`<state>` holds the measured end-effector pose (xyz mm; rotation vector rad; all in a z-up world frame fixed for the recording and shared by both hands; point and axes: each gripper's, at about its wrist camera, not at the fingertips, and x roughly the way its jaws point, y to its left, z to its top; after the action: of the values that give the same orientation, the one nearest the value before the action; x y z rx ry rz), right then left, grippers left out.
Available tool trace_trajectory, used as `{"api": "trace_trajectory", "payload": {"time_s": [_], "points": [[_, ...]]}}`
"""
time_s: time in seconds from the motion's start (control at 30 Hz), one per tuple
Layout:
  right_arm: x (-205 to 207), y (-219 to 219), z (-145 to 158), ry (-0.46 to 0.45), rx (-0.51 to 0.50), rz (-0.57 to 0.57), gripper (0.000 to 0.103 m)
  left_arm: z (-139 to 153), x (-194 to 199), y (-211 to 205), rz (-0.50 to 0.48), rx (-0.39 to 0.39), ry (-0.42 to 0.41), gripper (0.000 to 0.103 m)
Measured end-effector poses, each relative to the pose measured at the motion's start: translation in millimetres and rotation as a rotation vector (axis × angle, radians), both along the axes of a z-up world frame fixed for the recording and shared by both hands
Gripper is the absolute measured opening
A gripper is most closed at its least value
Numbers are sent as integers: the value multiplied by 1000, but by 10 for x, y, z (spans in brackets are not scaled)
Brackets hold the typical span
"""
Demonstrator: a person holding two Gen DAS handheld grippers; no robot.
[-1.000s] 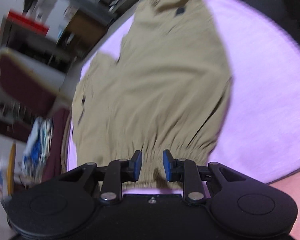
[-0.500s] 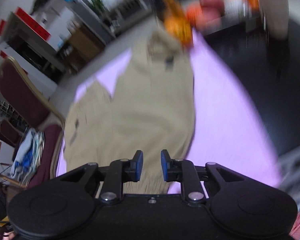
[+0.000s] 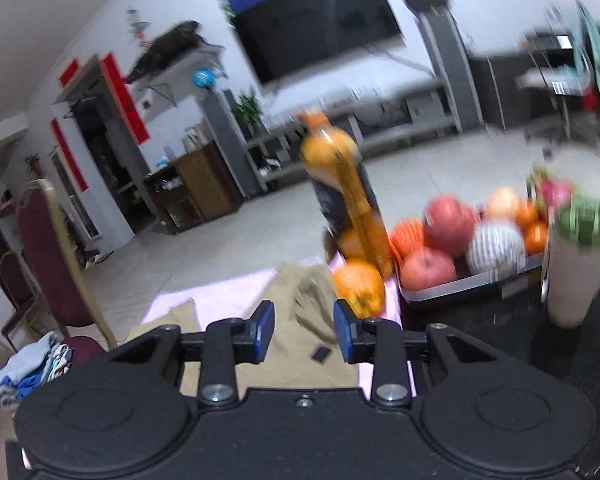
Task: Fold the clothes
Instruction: 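Grasp a pant leg with both grippers and fold it over the other leg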
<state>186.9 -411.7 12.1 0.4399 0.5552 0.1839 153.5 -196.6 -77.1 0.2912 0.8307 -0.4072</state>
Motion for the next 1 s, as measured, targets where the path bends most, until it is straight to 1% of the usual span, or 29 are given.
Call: {"api": "trace_trajectory", "payload": {"time_s": [0.1, 0.17, 0.3, 0.33, 0.37, 0.4, 0.43, 0.47, 0.5, 0.57, 0.6, 0.63, 0.77, 0.83, 0.87, 0.97, 1.0], "points": [[89, -91, -454, 78, 87, 0, 32, -203, 65, -167, -14, 28, 34, 44], [95, -127, -679, 115, 132, -6, 32, -287, 91, -243, -21, 37, 53, 45], [91, -207, -933, 150, 218, -11, 32, -451, 160, -430, -34, 87, 61, 46], [90, -213, -961, 153, 225, -10, 32, -489, 178, -457, -33, 100, 60, 49], [93, -216, -984, 156, 230, -10, 32, -491, 185, -452, -28, 92, 45, 49], [95, -219, -1007, 160, 235, -10, 32, -490, 216, -428, -17, 78, 55, 49], [107, -224, -1013, 162, 235, -8, 32, -480, 260, -382, 1, 58, 75, 42], [121, -229, -1012, 165, 235, -5, 33, -469, 303, -336, 19, 42, 93, 31], [136, -225, -1003, 166, 229, -1, 33, -452, 342, -296, 42, 56, 95, 9], [164, -212, -978, 168, 213, 7, 33, -338, 386, -171, 59, 21, 119, 7], [209, -192, -949, 168, 193, 13, 33, -264, 399, -103, 68, -2, 125, 4], [264, -169, -914, 167, 169, 21, 33, -188, 409, -34, 77, -25, 129, 4], [583, 4, -727, 148, 41, 55, 35, 196, 330, 300, 89, -113, 90, 3], [842, 105, -717, 168, 8, 80, 46, 352, 291, 461, 98, -155, 75, 3], [997, 146, -747, 189, 7, 85, 48, 421, 272, 537, 103, -175, 69, 3], [1431, 275, -883, 266, 47, 75, 56, 560, 251, 751, 121, -215, 62, 3], [1568, 312, -933, 293, 58, 58, 62, 571, 258, 816, 128, -231, 66, 3]]}}
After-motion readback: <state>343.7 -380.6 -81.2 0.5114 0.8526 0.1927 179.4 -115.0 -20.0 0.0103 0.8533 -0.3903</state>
